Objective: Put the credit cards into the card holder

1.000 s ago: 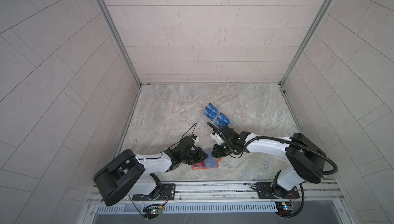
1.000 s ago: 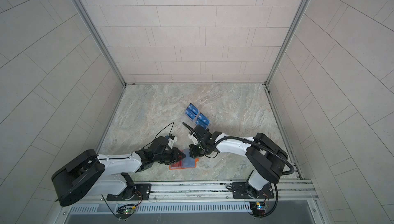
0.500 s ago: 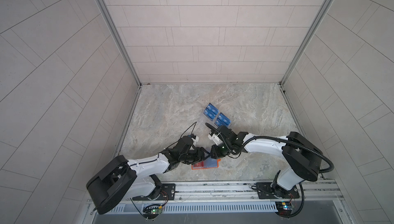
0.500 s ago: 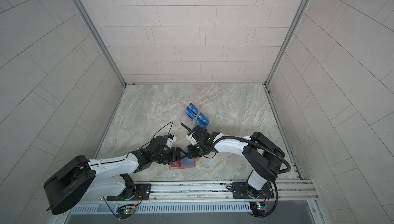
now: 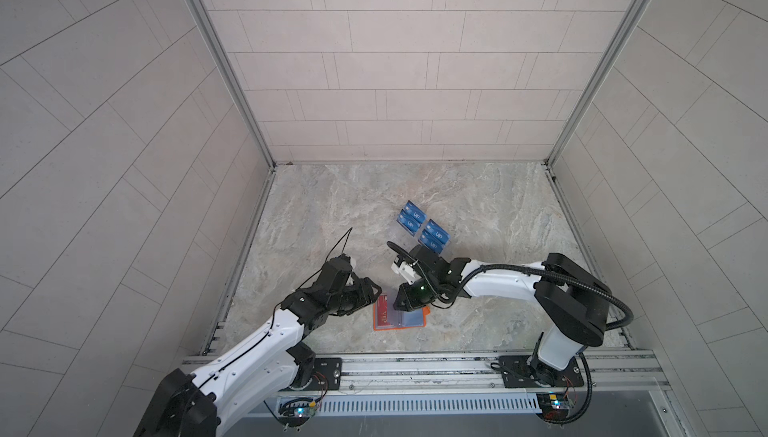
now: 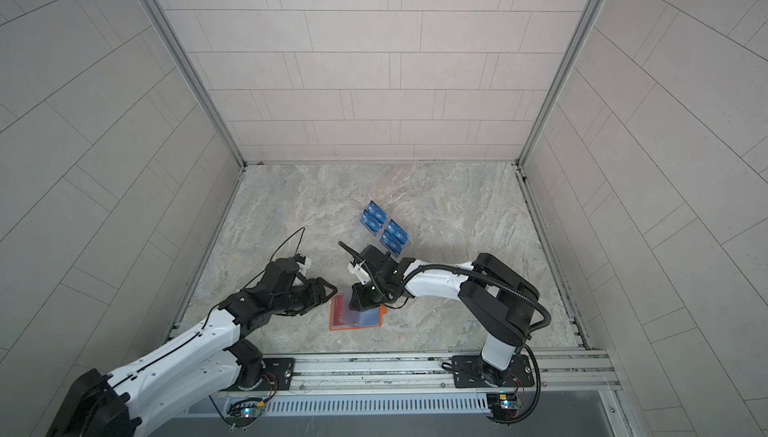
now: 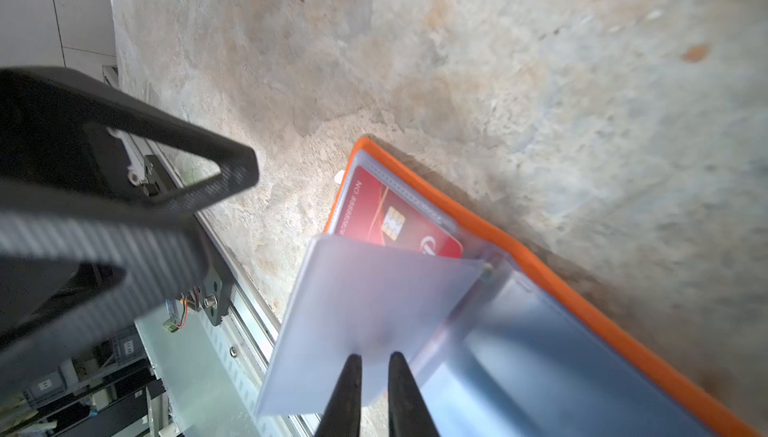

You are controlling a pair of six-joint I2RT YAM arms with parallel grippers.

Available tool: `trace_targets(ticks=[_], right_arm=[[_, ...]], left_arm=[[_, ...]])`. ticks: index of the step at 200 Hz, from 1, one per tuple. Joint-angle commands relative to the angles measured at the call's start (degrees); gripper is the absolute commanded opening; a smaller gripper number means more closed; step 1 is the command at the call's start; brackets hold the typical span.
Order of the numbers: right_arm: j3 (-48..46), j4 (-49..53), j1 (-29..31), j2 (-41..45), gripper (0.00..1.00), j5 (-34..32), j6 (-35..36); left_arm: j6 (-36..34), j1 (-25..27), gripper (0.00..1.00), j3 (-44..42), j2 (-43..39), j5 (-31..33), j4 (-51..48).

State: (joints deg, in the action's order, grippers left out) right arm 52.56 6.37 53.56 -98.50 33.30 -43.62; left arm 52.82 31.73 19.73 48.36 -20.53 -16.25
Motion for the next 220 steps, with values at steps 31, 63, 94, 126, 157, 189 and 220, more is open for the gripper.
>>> trace_targets(ticks=[31,63,94,126,157,189,220], right_arm=[[0.64,-2.93,0.67,-2.66,0.17,-1.21,-1.74],[1.65,-2.71,0.62,-4.12,0.17,-1.57,-1.73],[2.05,-1.39,0.59,-2.26,0.17,-3.04,-1.75],[4.34,4.53,-1.75,2.87,0.18,-5.11,0.73],[11.78,17.35,-6.48,6.40,0.23,-7.91,8.47],[25.60,34.02,-12.99,3.05,0.27,-12.10,20.03],[34.12,42.07,-17.17,-1.33,0.32,-15.52,26.53]], left_arm=[[-3.25,-0.41,0.56,0.15,0.64,-1.24,-4.14],[-5.31,-0.10,0.51,0.64,3.81,-3.09,-3.50],[-6.64,0.81,0.46,2.23,5.42,-4.16,-2.51],[-7.81,3.64,0.46,5.00,7.27,-3.68,-2.62],[-7.83,4.93,0.47,5.88,9.36,-0.93,-1.33],[-7.65,4.93,0.48,6.61,9.78,1.23,-0.91],[-8.51,4.93,0.49,7.89,8.88,3.32,-2.84]])
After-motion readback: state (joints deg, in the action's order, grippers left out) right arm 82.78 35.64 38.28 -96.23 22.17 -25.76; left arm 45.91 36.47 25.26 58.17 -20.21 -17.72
